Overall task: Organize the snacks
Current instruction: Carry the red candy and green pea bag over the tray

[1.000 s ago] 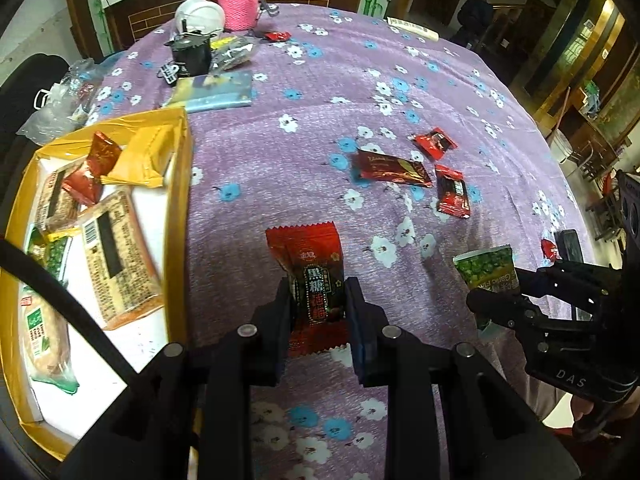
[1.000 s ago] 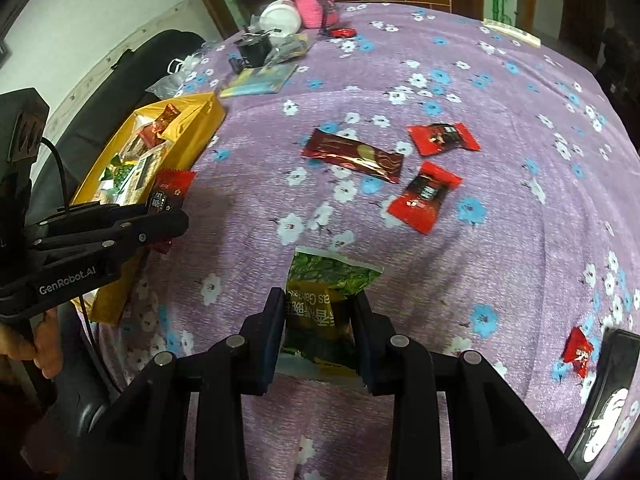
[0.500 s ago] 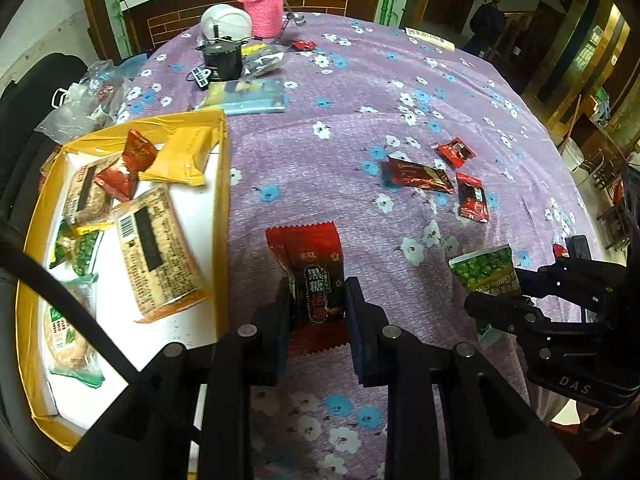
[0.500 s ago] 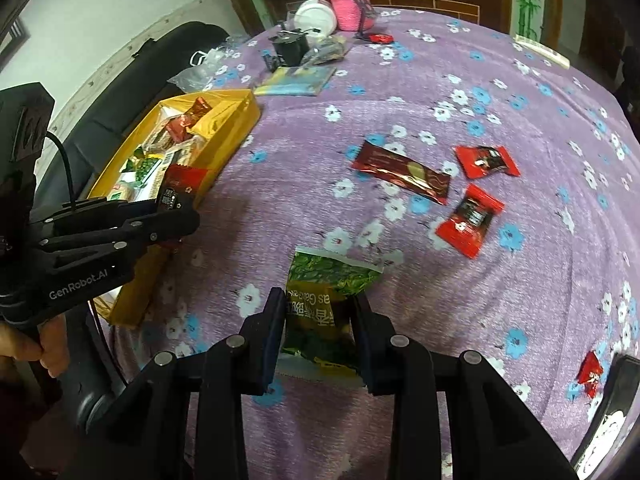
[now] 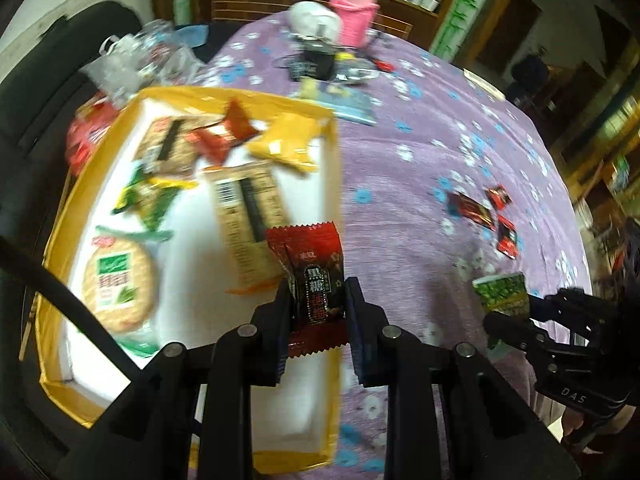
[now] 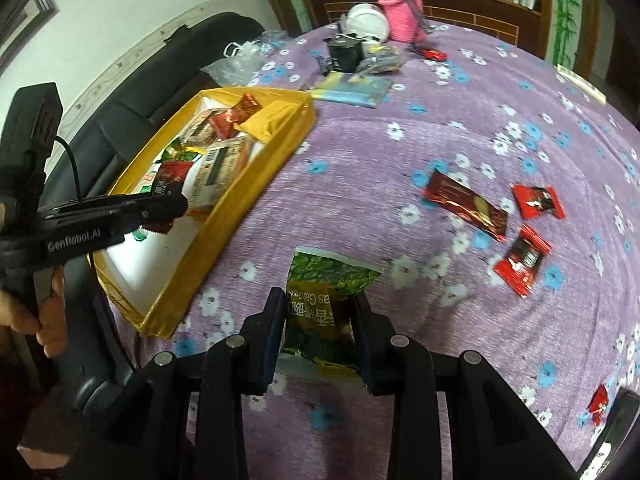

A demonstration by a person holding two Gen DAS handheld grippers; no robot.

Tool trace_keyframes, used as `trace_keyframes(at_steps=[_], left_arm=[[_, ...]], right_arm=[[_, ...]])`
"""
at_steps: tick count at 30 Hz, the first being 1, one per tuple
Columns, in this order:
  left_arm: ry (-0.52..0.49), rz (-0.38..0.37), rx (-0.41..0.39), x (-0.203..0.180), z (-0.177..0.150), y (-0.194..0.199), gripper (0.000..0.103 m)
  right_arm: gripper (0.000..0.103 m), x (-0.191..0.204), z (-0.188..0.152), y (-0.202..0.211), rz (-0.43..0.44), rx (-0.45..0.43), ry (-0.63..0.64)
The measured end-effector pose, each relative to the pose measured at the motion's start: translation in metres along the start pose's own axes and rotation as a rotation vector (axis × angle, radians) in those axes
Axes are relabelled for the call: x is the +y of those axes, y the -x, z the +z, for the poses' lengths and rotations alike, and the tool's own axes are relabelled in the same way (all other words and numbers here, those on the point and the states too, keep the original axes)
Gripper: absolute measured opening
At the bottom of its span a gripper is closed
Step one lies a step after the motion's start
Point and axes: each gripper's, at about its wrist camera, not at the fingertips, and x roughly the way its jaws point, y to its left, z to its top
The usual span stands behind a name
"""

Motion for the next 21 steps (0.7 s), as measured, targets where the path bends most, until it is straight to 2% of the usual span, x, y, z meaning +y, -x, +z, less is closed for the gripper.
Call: trace_keyframes(at_steps=[5,10,15,21], left_arm=[[0.091,0.012,0.010,0.034,-0.004,0.000,0.027],[0.138,0.015,0.024,0.054,-0.008,-0.003,0.027],[0.159,0.006,0.038,0.064,-0.015,-0.005,0.027],[0.166,-0.020,0.065,0.072,-0.024,-0.006,0.027]], right_arm=[[0.032,0.014,0.008,-0.005,0.012,0.004,0.033],[0.032,0.031,0.018,-0.009,0.028,0.001,0.066],[0.032,0.050,0.032,-0.016,0.050,0.001,0.101],[0.032,0.074,0.060,-0.030,0.116,0.012,0.119]])
